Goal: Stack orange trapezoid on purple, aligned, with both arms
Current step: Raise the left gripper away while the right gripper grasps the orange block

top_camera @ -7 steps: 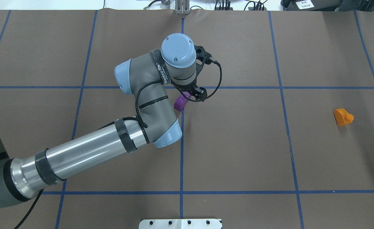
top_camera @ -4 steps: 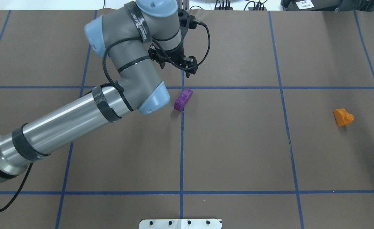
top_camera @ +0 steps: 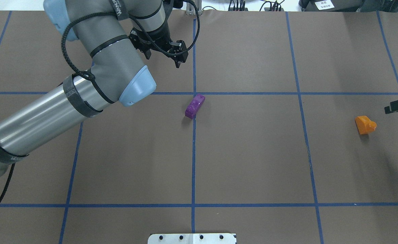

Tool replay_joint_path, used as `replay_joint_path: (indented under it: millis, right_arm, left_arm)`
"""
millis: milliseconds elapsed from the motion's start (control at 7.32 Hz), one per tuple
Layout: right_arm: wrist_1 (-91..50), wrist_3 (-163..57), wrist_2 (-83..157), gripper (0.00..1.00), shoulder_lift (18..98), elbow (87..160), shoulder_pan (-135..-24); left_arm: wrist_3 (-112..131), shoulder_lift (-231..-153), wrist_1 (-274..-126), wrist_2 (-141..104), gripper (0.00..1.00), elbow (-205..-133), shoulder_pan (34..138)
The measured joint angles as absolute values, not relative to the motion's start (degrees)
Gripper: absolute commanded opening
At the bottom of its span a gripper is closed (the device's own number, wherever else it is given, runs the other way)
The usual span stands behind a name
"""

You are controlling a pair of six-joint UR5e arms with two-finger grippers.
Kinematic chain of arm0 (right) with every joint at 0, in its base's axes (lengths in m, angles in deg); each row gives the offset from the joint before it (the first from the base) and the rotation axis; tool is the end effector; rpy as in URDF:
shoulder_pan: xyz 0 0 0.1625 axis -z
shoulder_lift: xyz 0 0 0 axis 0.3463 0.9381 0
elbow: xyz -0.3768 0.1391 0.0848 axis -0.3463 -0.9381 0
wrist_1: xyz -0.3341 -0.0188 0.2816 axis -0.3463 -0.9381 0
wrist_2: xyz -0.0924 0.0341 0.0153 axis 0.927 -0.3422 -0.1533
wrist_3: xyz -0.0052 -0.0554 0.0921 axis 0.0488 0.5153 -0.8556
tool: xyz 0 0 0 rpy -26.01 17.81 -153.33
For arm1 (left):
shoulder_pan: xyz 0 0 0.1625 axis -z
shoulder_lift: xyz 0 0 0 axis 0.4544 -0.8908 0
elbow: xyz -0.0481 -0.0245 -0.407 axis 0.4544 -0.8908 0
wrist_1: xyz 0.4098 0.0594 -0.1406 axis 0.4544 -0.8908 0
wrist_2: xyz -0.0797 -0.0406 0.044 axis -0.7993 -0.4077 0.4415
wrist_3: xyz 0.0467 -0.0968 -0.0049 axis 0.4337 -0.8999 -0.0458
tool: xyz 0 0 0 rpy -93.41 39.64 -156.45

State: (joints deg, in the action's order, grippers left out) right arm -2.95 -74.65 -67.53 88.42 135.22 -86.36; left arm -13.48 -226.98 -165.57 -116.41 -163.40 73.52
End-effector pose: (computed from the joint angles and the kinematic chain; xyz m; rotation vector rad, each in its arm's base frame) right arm -0.1294 -0.4592 0.5480 0.1784 -0.8453 0.0321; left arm 0.4499 -0.5910 0.0838 0.2296 0.8405 0.2854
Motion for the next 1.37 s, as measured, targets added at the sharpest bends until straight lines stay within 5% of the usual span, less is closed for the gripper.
replay_joint_path:
  millis: [956,1093,1366]
  right_arm:
    - [-1.98,-78.34,-65.26,1.0,81.79,123.91,-77.61]
    - [-1.99,-78.32,-65.28,0.97,80.95,122.71,-77.2]
    - [-2.01,-78.21,-65.43,0.73,80.24,121.35,-76.88]
  left_arm:
    - [-13.44,-225.66,-165.44,-116.29,1.0,-164.49,73.74]
    - [-13.44,-225.64,-165.44,-116.27,1.0,-164.52,73.72]
    - [-13.45,-225.56,-165.44,-116.28,1.0,-164.52,73.57]
